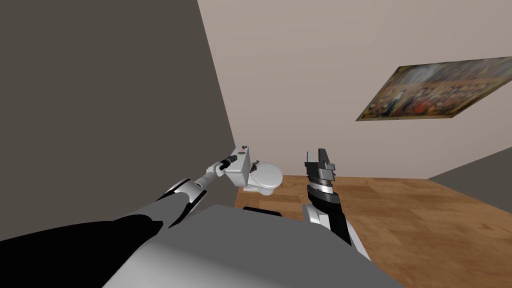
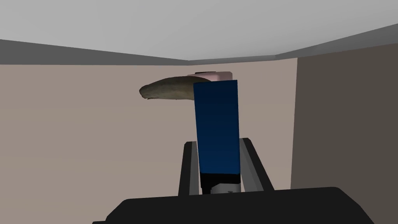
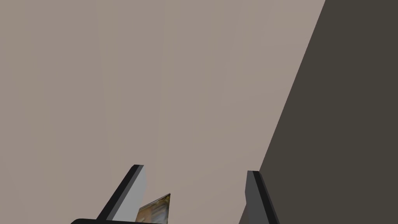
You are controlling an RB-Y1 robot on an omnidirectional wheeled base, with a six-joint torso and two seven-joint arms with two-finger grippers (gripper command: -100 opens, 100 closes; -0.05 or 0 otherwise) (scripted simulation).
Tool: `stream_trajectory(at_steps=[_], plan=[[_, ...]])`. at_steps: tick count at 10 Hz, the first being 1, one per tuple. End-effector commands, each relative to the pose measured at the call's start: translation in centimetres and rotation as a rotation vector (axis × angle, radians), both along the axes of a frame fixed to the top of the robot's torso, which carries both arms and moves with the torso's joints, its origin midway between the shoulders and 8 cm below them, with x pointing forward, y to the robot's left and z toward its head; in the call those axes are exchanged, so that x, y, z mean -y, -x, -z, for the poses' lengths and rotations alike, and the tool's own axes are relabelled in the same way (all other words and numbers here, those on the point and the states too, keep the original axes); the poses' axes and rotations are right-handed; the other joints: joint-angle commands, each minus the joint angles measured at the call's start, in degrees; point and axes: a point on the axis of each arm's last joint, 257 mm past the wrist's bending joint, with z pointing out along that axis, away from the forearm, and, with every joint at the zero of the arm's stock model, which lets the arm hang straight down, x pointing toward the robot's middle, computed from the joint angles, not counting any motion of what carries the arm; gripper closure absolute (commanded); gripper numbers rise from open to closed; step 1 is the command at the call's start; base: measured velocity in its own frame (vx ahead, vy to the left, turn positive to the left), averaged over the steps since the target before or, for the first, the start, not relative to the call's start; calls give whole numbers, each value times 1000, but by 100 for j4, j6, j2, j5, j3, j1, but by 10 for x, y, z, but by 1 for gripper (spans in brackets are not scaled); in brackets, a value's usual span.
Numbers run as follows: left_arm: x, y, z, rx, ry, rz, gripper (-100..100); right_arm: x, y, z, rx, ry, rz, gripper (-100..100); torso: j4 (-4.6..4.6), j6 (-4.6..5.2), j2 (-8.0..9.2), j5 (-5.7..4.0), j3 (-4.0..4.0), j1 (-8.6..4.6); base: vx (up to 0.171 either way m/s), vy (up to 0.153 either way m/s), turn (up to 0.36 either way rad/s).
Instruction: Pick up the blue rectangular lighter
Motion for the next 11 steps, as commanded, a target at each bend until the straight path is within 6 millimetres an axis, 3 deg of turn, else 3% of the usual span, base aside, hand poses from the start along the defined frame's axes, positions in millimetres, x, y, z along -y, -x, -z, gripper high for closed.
stream_trajectory(at_steps=[1,2,3,4,5,7,8,9,11], plan=[[-2,6,3,0,2,0,100,0,0,0,0,0,0,0,0,0,0,0,0,0,95,-21,92],[-16,17,8,-10,-9,-15,100,0,0,0,0,0,0,0,-3,9,-11,1,-7,-3,110,-24,88],[-12,24,13,-13,-4,-6,100,0,0,0,0,0,0,0,-5,3,-20,0,-12,-3,94,-19,49],[-5,20,5,3,-1,8,100,0,0,0,0,0,0,0,-15,6,-23,6,-20,4,38,-6,9],[-21,33,13,-13,-14,-11,100,0,0,0,0,0,0,0,-14,12,-19,7,-18,8,65,-7,62],[-6,35,7,6,-3,18,100,0,0,0,0,0,0,0,-19,5,-27,8,-24,13,58,-10,45],[-22,49,15,-13,-17,-2,100,0,0,0,0,0,0,0,-21,15,-24,11,-23,10,83,-23,51],[-20,56,21,-21,-14,2,100,0,0,0,0,0,0,0,-24,4,-36,8,-31,9,89,-20,47],[-10,53,12,-3,-8,20,100,0,0,0,0,0,0,0,-41,2,-39,20,-41,31,17,-4,9]])
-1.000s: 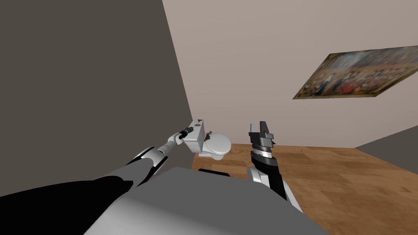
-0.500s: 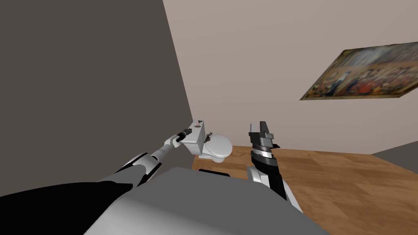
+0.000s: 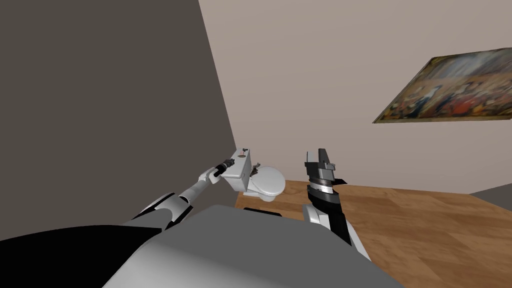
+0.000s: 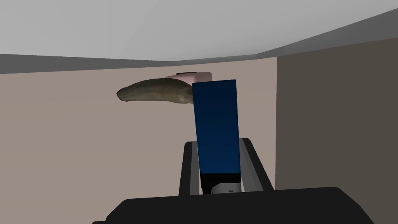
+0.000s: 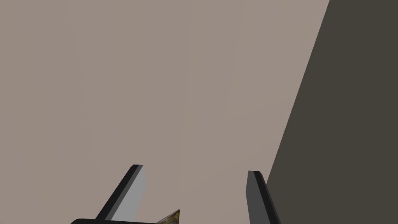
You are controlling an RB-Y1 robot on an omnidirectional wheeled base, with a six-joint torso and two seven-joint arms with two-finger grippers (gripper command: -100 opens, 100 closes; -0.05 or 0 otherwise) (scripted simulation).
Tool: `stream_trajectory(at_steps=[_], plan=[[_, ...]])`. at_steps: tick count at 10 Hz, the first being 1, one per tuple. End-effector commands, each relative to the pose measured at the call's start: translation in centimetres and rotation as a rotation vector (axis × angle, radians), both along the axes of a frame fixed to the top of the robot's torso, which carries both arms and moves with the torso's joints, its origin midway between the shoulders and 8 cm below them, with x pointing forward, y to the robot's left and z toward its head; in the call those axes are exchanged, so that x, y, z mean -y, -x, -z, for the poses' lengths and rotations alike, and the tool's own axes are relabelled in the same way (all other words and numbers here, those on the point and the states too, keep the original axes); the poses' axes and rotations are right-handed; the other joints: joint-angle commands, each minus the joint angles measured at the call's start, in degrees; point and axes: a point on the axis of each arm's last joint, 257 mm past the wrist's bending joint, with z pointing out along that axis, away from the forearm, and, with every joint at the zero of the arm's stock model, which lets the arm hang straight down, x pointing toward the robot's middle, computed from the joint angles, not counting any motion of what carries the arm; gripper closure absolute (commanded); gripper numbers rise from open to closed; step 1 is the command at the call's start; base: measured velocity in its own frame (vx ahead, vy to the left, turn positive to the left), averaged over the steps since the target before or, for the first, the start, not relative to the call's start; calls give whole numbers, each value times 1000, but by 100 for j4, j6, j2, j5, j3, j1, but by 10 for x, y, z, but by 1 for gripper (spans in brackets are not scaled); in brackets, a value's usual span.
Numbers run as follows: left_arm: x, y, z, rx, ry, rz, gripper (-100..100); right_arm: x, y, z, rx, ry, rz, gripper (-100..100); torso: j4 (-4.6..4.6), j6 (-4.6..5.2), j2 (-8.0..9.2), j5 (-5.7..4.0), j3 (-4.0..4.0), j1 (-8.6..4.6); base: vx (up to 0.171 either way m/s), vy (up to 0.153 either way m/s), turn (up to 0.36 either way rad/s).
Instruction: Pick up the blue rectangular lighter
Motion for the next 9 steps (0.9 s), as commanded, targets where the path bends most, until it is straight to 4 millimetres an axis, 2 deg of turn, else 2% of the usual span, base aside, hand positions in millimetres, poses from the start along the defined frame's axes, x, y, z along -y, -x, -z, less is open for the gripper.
stream_trajectory(at_steps=[1,2,4,5,6,7,8,9], plan=[[9,-2,-7,14,5,15,100,0,0,0,0,0,0,0,0,0,0,0,0,0,-13,3,-4],[-4,14,1,-7,-8,0,100,0,0,0,0,0,0,0,2,2,5,0,4,0,64,-1,77],[11,14,-7,14,3,28,100,0,0,0,0,0,0,0,-5,-3,-19,2,-11,2,56,-16,40],[-1,30,-1,-5,-9,15,100,0,0,0,0,0,0,0,-2,5,-15,1,-8,-4,79,-24,49],[5,34,0,-3,-3,27,100,0,0,0,0,0,0,0,-6,-4,-24,0,-13,-3,79,-24,65],[14,31,-8,14,2,43,100,0,0,0,0,0,0,0,-7,-2,-24,1,-15,-3,37,-11,23],[2,46,-2,-8,-12,28,100,0,0,0,0,0,0,0,-4,6,-18,3,-11,-2,76,-13,63],[6,53,2,-13,-6,35,100,0,0,0,0,0,0,0,-6,-4,-25,2,-14,2,80,-22,63]])
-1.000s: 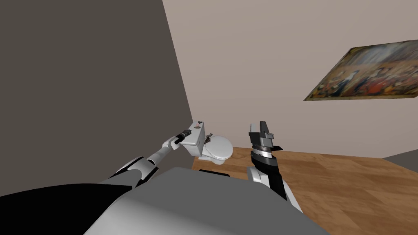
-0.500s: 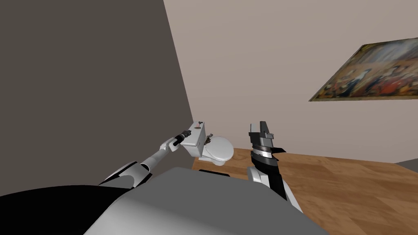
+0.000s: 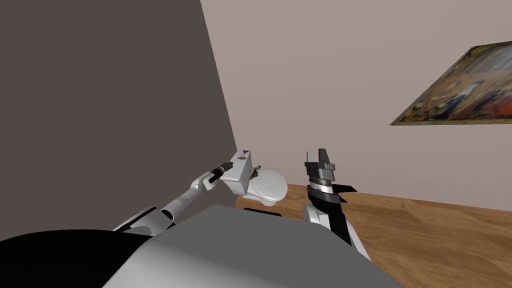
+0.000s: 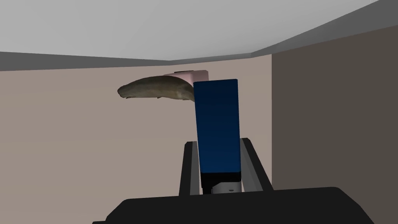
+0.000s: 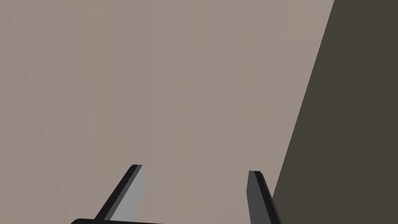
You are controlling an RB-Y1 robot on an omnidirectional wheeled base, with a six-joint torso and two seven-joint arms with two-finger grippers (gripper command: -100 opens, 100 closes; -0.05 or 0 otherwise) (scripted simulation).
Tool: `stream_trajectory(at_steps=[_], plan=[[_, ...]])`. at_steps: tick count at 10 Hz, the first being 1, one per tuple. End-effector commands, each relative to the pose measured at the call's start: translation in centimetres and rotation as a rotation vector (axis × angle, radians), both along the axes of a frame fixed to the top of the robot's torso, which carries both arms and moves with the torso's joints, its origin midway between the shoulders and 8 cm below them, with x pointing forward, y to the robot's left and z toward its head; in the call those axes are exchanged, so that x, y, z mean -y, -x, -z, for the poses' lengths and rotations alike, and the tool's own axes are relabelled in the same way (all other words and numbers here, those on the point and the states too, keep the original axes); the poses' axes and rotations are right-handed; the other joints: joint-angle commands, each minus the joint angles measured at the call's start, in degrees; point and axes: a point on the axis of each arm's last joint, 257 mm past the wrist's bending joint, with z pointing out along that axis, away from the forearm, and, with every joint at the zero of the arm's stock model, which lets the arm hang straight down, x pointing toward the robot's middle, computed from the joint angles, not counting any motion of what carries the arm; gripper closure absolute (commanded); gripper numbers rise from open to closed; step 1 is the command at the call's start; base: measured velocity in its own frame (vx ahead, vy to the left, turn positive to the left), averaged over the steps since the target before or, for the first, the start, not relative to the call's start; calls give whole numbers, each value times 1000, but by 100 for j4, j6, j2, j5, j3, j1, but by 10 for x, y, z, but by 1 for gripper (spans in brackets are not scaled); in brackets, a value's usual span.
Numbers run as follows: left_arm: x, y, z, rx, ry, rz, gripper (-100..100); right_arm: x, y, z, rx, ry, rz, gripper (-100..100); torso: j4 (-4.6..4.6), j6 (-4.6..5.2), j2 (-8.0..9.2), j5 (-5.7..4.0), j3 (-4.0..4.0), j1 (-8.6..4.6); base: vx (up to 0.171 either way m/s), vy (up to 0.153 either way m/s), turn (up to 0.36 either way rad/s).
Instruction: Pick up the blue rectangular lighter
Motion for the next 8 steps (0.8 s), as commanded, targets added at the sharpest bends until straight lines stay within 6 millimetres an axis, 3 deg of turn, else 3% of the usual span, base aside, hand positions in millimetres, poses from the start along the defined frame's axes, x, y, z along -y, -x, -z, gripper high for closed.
stream_trajectory(at_steps=[1,2,3,5,6,7,8], plan=[[8,5,-4,6,6,13,100,0,0,0,0,0,0,0,0,0,0,0,0,0,36,-12,14],[15,3,-11,20,11,26,100,0,0,0,0,0,0,0,3,7,9,1,6,-1,5,0,-11],[3,20,-2,-7,-3,11,100,0,0,0,0,0,0,0,7,11,19,1,12,-1,66,-17,58],[21,21,-13,17,13,44,100,0,0,0,0,0,0,0,3,5,7,0,5,-3,53,-18,46],[12,36,-7,-7,-1,33,100,0,0,0,0,0,0,0,5,12,11,0,7,-3,74,-17,59],[18,43,-5,-9,7,43,100,0,0,0,0,0,0,0,3,2,4,-1,4,0,80,-22,64],[30,40,-16,13,16,64,100,0,0,0,0,0,0,0,1,5,2,1,2,-1,35,-11,20]])
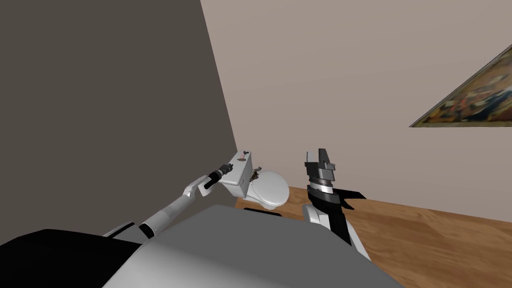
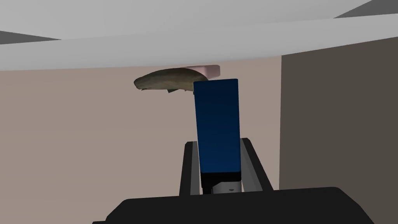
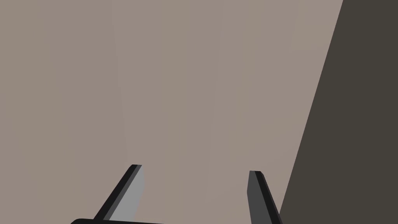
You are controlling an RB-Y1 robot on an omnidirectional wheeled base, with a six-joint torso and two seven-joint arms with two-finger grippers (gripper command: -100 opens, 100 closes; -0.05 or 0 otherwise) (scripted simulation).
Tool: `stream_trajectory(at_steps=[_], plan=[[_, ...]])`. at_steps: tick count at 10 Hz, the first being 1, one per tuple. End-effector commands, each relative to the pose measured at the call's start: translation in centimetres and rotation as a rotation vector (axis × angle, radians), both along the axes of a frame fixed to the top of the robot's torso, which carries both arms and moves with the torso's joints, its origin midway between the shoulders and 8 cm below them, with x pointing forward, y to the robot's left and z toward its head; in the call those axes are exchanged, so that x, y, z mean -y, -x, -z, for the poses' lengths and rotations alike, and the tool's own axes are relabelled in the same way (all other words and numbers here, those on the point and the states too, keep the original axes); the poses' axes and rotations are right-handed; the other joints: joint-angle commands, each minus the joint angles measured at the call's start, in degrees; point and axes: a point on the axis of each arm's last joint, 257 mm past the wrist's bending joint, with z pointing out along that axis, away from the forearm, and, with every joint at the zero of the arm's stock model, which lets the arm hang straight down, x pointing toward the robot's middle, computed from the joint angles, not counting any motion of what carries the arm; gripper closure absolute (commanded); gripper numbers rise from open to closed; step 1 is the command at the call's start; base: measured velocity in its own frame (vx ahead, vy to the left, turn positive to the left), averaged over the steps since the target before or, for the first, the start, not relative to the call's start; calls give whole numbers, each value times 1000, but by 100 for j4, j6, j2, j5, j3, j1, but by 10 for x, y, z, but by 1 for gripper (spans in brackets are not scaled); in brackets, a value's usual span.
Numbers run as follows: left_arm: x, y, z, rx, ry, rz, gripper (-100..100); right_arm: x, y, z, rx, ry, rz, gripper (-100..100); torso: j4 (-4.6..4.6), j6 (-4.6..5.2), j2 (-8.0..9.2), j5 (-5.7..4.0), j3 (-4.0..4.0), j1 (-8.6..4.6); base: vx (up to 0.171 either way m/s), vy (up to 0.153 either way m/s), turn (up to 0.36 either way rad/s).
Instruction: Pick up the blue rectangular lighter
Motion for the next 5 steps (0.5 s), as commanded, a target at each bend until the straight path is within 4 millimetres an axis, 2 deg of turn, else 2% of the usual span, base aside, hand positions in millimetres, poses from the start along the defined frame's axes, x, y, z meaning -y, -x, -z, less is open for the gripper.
stream_trajectory(at_steps=[1,2,3,5], plan=[[-3,14,2,-15,-10,-2,100,0,0,0,0,0,0,0,0,0,0,0,0,0,73,-18,71],[6,22,2,-16,1,12,100,0,0,0,0,0,0,0,-3,-11,-5,-1,-3,1,84,-23,58],[16,20,-7,2,9,29,100,0,0,0,0,0,0,0,-4,-7,-9,1,-6,1,37,-12,2],[16,20,-5,1,9,28,100,0,0,0,0,0,0,0,2,1,11,1,6,2,1,-1,-8]])
